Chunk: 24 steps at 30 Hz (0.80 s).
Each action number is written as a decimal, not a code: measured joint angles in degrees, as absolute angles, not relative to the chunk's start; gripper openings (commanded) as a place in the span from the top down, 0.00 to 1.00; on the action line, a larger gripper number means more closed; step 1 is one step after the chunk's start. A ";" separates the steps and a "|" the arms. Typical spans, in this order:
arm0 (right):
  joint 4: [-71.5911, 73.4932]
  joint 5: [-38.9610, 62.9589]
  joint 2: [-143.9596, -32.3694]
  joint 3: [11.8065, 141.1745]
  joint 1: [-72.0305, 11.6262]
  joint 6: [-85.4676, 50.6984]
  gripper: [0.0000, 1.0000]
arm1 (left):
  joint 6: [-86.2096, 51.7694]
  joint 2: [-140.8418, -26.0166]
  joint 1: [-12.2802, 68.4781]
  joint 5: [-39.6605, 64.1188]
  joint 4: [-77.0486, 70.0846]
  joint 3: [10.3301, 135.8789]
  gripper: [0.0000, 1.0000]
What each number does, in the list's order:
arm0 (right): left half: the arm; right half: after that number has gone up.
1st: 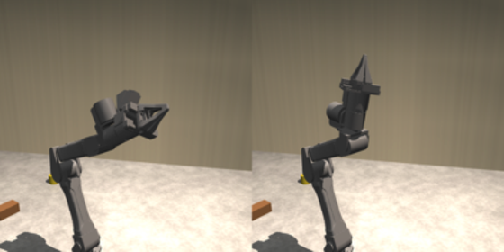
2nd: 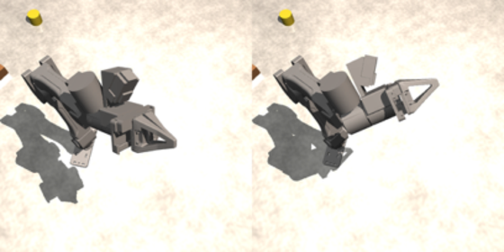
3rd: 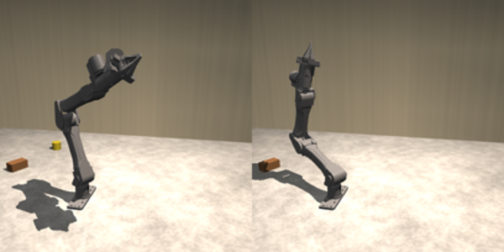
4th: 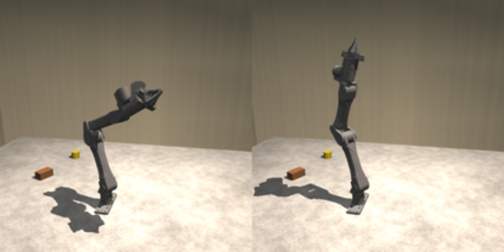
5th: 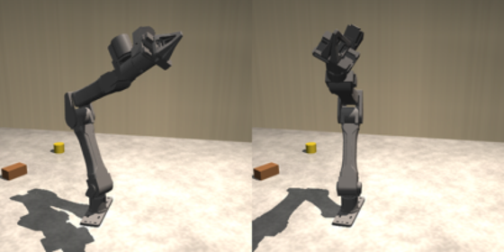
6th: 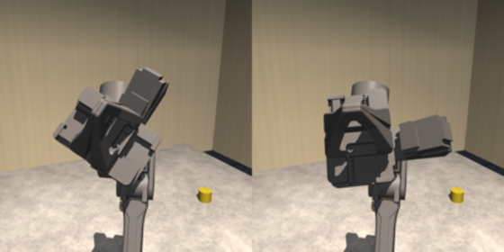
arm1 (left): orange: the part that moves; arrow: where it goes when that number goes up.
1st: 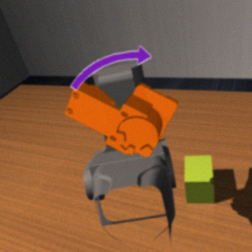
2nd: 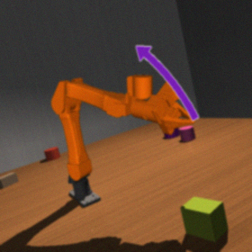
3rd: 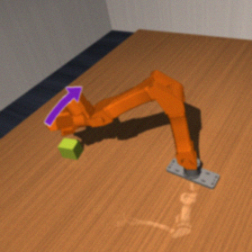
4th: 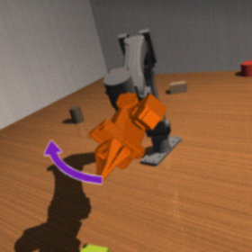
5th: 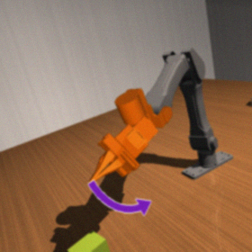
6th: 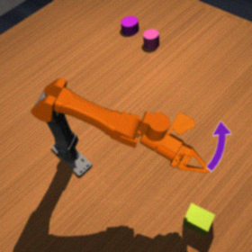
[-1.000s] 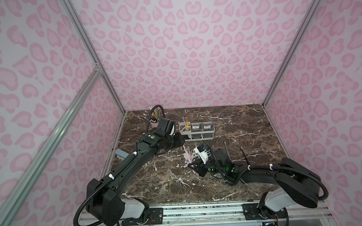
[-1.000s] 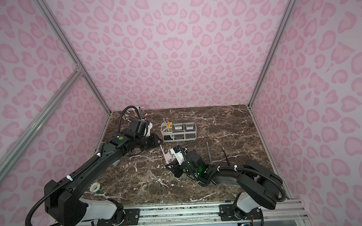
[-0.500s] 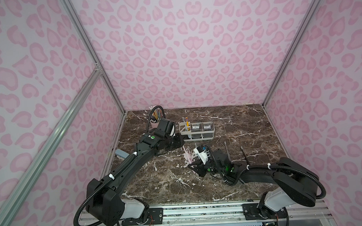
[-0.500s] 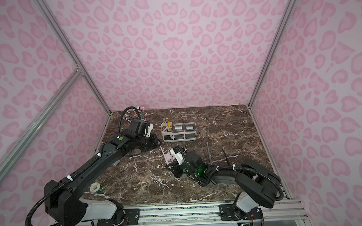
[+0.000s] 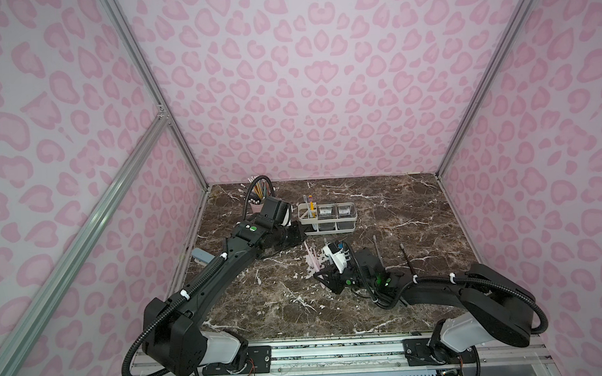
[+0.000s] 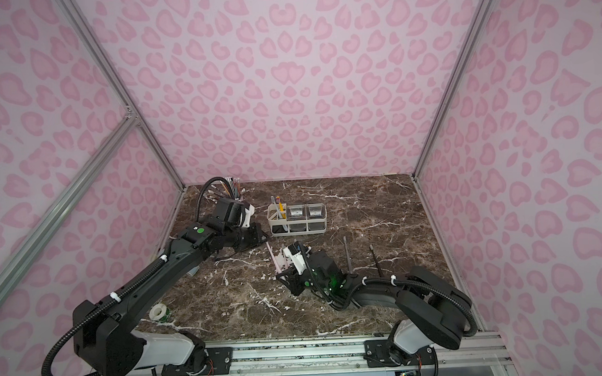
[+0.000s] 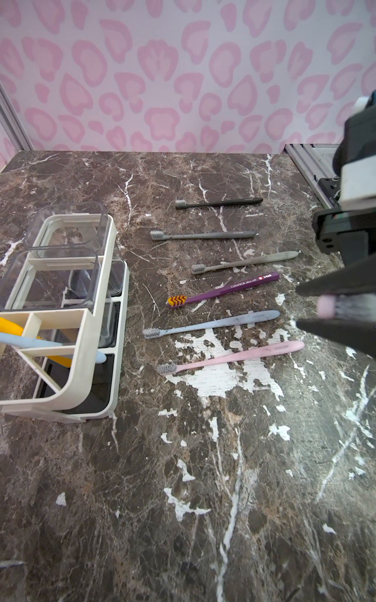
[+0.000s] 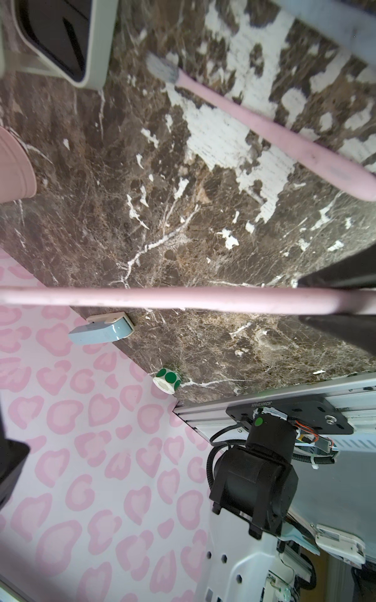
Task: Place the toothbrush into the toothbrush holder
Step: Pick up the toothbrush from the center of the board.
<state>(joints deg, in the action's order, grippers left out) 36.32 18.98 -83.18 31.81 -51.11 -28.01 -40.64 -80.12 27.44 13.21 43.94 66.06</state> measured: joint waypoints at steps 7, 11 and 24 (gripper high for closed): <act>33.26 17.47 -74.17 30.55 -47.42 -25.91 0.30 | -40.25 -81.19 27.31 10.02 42.98 71.81 0.98; 31.24 16.38 -68.18 28.05 -43.97 -25.21 0.21 | -38.98 -83.48 27.33 7.01 42.04 78.48 0.98; 32.25 16.23 -57.04 18.33 -35.97 -25.10 0.06 | -33.87 -83.59 29.54 -10.57 27.75 81.69 0.98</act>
